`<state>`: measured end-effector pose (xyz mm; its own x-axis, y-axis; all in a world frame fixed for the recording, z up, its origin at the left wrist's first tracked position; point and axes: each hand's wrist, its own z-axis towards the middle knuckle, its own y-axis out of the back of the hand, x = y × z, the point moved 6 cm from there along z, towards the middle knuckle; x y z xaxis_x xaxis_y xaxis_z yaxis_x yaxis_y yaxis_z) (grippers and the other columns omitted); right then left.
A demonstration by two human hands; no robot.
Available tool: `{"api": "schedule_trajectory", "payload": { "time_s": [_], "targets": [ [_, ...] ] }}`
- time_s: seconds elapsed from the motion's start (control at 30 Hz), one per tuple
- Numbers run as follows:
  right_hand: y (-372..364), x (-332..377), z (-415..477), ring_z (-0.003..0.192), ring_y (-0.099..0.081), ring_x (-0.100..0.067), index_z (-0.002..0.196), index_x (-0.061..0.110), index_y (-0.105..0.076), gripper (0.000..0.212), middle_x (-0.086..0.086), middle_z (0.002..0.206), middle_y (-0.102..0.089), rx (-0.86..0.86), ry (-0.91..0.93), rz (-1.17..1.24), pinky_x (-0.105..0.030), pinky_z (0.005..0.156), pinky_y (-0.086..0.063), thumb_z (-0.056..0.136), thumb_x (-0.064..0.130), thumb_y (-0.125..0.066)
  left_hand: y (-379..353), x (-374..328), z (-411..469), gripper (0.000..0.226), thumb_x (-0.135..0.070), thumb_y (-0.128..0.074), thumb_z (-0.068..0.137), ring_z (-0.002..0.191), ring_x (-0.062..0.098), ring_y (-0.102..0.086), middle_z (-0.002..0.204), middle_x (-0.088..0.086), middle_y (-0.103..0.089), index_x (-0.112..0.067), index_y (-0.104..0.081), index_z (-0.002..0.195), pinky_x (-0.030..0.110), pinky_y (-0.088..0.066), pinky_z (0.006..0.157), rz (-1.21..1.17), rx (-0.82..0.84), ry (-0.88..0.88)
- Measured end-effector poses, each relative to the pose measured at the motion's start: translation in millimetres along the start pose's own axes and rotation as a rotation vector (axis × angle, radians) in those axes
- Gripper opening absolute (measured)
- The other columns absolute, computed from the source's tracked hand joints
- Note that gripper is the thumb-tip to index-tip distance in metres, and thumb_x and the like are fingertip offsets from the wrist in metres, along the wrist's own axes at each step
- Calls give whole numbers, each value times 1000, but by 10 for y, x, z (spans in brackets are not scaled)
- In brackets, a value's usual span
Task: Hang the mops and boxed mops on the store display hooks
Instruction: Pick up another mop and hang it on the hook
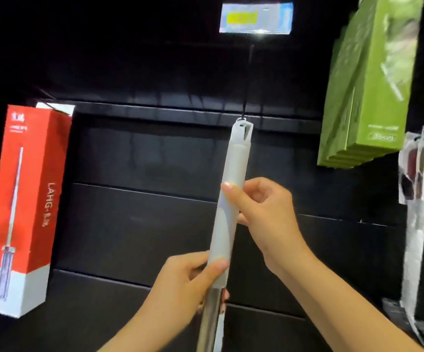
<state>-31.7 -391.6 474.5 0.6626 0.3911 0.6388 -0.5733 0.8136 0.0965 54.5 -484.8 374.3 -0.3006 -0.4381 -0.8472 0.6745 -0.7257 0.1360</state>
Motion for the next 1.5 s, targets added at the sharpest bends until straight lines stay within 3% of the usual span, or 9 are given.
{"api": "schedule_trajectory", "payload": {
  "time_s": [0.17,0.3,0.43,0.6,0.77,0.87,1.07,1.3,1.5],
  "targets": [
    [11,328,573,89,-68,-22,88,10,-64,30,-7,93,-68,-91,10,-122,-48,83,-58,84,38,-70,55,-414,512,44,-45,-62,72,68,23,-73,81,14,-73,-11,-72,98,24,-55,54,-104,73,-64],
    [12,664,891,96,-67,-32,96,-3,-65,41,-19,101,-67,-181,79,-167,-54,84,-56,85,36,-70,120,-741,807,32,-39,-61,88,68,30,-74,79,18,-74,-10,-71,98,32,-59,58,-124,134,-122],
    [18,921,1053,97,-68,-35,99,-11,-63,46,-25,105,-67,-253,145,-167,-53,86,-56,85,33,-71,167,-986,982,32,-41,-62,88,68,31,-74,77,15,-75,-13,-71,99,34,-61,61,-156,191,-192],
    [30,1006,1212,92,-68,-38,91,-13,-62,46,-21,86,-63,-317,166,-188,-55,86,-55,85,31,-71,159,-1090,1177,34,-43,-63,87,67,30,-74,76,15,-75,-13,-70,102,31,-59,57,-218,242,-220],
    [75,794,1334,91,-69,-31,100,-6,-63,39,-17,94,-69,-343,90,-212,-52,88,-55,86,30,-71,88,-941,1345,34,-43,-64,87,64,28,-74,77,16,-75,-11,-72,95,24,-54,50,-249,263,-207],
    [45,513,1445,91,-69,-28,90,3,-61,29,-14,97,-69,-319,18,-235,-50,87,-56,87,30,-70,80,-746,1444,32,-44,-64,86,65,30,-74,68,14,-73,-12,-72,89,27,-55,52,-257,253,-176],
    [-86,-59,1729,74,-57,-13,84,13,-56,28,-1,87,-60,-351,-93,-293,-38,82,-54,88,38,-68,87,-344,1750,36,-43,-66,85,65,31,-73,73,16,-73,-13,-66,104,32,-59,57,-278,229,-29],
    [-90,-462,2099,71,-55,-19,83,4,-57,31,-7,75,-55,-365,-73,-484,-30,64,-50,87,33,-69,-44,-25,2161,40,-50,-62,86,58,22,-70,77,16,-72,-10,-63,83,30,-57,55,-296,235,12],
    [-117,-713,2325,67,-54,-15,97,-1,-61,38,-2,75,-53,-370,-117,-566,-25,60,-47,87,35,-69,-70,194,2439,41,-52,-55,91,69,24,-74,82,12,-76,-13,-66,94,26,-57,58,-246,238,-9]
  ]
}}
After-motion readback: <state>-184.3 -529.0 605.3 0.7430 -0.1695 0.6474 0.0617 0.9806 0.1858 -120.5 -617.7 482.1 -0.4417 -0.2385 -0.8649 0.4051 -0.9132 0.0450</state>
